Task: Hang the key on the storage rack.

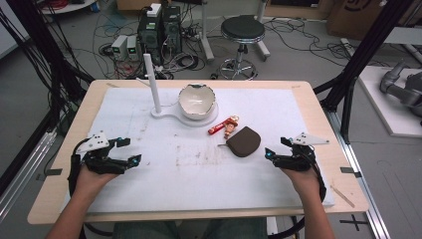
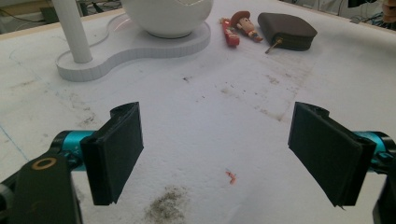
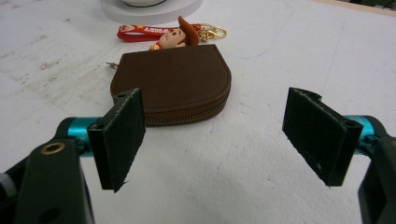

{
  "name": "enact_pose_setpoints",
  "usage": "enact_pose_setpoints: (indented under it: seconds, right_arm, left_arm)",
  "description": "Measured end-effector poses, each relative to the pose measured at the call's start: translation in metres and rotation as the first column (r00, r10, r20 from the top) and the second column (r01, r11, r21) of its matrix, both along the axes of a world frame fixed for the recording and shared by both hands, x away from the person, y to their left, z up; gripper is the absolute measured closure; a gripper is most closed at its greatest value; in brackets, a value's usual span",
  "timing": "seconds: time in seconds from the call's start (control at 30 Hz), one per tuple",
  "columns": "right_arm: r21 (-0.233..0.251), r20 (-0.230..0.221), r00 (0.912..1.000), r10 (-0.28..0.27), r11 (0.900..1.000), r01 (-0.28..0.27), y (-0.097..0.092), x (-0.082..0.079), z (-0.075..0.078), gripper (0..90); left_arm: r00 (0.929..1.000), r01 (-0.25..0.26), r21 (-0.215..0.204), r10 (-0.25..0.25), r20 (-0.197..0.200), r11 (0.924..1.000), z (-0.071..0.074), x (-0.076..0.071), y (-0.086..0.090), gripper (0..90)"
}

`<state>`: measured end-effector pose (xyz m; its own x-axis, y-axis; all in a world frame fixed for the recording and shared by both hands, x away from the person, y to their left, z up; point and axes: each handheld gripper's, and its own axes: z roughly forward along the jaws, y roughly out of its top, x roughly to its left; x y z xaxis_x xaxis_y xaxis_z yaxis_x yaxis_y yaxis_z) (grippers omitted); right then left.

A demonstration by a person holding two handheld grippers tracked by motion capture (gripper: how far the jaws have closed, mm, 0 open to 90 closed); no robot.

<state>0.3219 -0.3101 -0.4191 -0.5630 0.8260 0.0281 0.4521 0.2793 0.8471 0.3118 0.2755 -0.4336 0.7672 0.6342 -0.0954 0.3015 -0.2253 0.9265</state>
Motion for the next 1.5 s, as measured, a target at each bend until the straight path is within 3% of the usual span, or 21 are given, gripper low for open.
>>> enact_pose_setpoints:
  seconds: [0.23, 0.33, 0.73, 1.0, 1.27, 1.43, 1.5]
  right_arm:
    - [-0.005, -0.007, 1.0, -0.004, 1.0, 0.004, -0.003, 0.0, -0.003, 21.5]
    - [-0.007, -0.009, 1.0, -0.002, 1.0, 0.001, -0.002, -0.003, -0.003, 21.5]
    - [-0.015, 0.031, 0.9993, 0.023, 0.9996, -0.023, 0.019, 0.004, 0.018, 21.5]
    - [-0.045, 0.04, 0.9977, 0.055, 0.9976, -0.053, 0.041, 0.027, 0.035, 21.5]
    - [-0.103, -0.011, 0.9962, 0.087, 0.9908, -0.087, 0.074, 0.06, 0.037, 21.5]
    - [-0.159, -0.063, 0.992, 0.109, 0.9803, -0.118, 0.098, 0.084, 0.034, 21.5]
    - [-0.162, -0.07, 0.9915, 0.109, 0.9796, -0.119, 0.1, 0.087, 0.033, 21.5]
  left_arm:
    - [1.0, -0.004, -0.006, 0.004, 0.005, 1.0, 0.001, 0.004, -0.003, 17.9]
    - [1.0, 0.009, 0.011, -0.009, -0.003, 0.9999, -0.001, 0.004, -0.007, 17.9]
    - [0.9999, 0.012, 0.018, -0.012, -0.001, 0.9998, -0.001, 0.001, -0.007, 17.9]
    - [0.9999, 0.013, 0.02, -0.013, 0.004, 0.9997, 0.0, 0.001, -0.007, 17.9]
    - [0.9999, 0.013, 0.018, -0.013, 0.01, 0.9998, 0.001, 0.0, -0.005, 17.9]
    - [0.9999, 0.012, 0.017, -0.012, 0.01, 0.9998, 0.001, 0.001, -0.005, 17.9]
    - [0.9999, 0.014, 0.02, -0.014, 0.01, 0.9997, 0.001, 0.001, -0.004, 17.9]
